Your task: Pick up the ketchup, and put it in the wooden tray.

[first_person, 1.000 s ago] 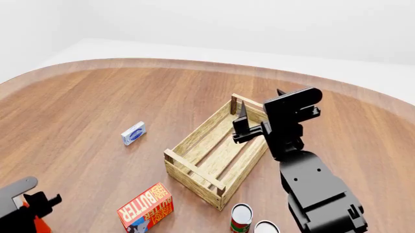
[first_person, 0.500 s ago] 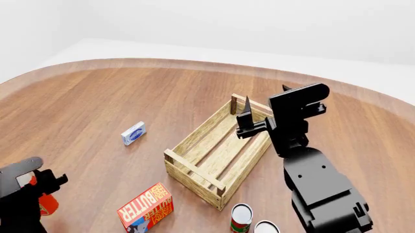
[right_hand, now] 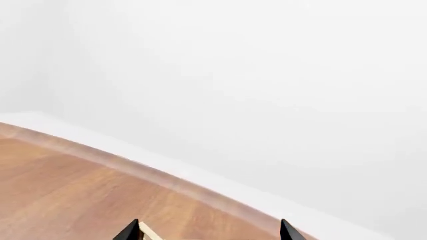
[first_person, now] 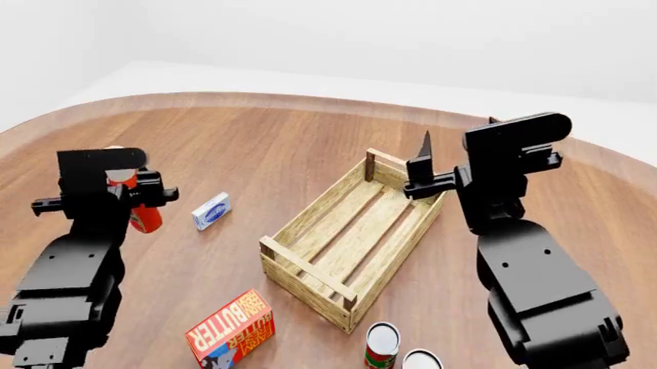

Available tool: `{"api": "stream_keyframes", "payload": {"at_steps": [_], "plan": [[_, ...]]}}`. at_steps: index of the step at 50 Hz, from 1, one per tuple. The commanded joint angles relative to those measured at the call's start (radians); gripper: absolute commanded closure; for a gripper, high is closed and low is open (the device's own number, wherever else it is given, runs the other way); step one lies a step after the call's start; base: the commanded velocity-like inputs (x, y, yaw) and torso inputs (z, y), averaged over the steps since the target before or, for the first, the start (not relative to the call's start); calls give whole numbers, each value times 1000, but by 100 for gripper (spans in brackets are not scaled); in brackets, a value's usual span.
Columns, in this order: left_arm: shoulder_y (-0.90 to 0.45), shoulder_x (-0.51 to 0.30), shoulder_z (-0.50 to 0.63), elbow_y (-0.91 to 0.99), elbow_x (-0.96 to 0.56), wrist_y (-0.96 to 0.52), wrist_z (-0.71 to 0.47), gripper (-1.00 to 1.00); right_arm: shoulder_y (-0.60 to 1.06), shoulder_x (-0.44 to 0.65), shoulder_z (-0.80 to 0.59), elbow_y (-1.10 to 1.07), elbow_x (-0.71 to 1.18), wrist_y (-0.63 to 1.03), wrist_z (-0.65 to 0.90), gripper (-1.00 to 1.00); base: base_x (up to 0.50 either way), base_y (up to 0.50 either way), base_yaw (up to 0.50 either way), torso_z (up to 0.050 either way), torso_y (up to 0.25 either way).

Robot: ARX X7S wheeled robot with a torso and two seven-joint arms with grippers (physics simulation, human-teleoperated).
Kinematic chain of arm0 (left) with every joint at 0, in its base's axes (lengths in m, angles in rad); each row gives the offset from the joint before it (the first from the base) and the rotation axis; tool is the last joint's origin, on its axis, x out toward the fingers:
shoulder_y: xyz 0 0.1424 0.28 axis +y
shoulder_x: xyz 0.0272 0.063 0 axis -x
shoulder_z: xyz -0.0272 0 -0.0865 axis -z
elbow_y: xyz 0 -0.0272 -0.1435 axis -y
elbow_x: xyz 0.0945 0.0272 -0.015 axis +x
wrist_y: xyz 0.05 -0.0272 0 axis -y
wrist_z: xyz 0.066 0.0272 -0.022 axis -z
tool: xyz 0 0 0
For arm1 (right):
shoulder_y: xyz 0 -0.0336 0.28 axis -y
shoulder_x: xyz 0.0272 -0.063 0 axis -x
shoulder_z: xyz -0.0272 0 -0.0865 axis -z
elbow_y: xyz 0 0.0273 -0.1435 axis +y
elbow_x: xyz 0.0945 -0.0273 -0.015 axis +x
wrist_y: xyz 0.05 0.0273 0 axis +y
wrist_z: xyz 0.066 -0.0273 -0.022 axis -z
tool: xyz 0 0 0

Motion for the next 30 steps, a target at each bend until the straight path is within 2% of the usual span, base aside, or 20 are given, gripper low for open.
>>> {"api": "stream_keyframes", "payload": {"at_steps": [1, 11, 16, 20, 27, 30], "plan": [[-222, 79, 116, -205, 23, 44, 93, 100, -12, 32, 41, -61, 7, 55, 28, -100, 0, 0, 0, 0, 0], [-392, 200, 170, -486, 37, 166, 166, 100, -57, 56, 82, -119, 14, 84, 54, -100, 0, 0, 0, 0, 0], [-502, 263, 180, -686, 41, 254, 200, 100, -79, 67, 100, -151, 23, 97, 60, -100, 0, 0, 0, 0, 2], [-604, 324, 186, -915, 47, 372, 239, 100, -99, 77, 118, -156, 28, 97, 64, -100, 0, 0, 0, 0, 0], [-625, 386, 173, -934, 54, 347, 252, 100, -136, 89, 153, -177, 43, 96, 70, -100, 0, 0, 0, 0, 0], [-633, 388, 360, -934, -123, 355, 223, 100, -145, 91, 166, -188, 50, 99, 72, -100, 0, 0, 0, 0, 0]]}}
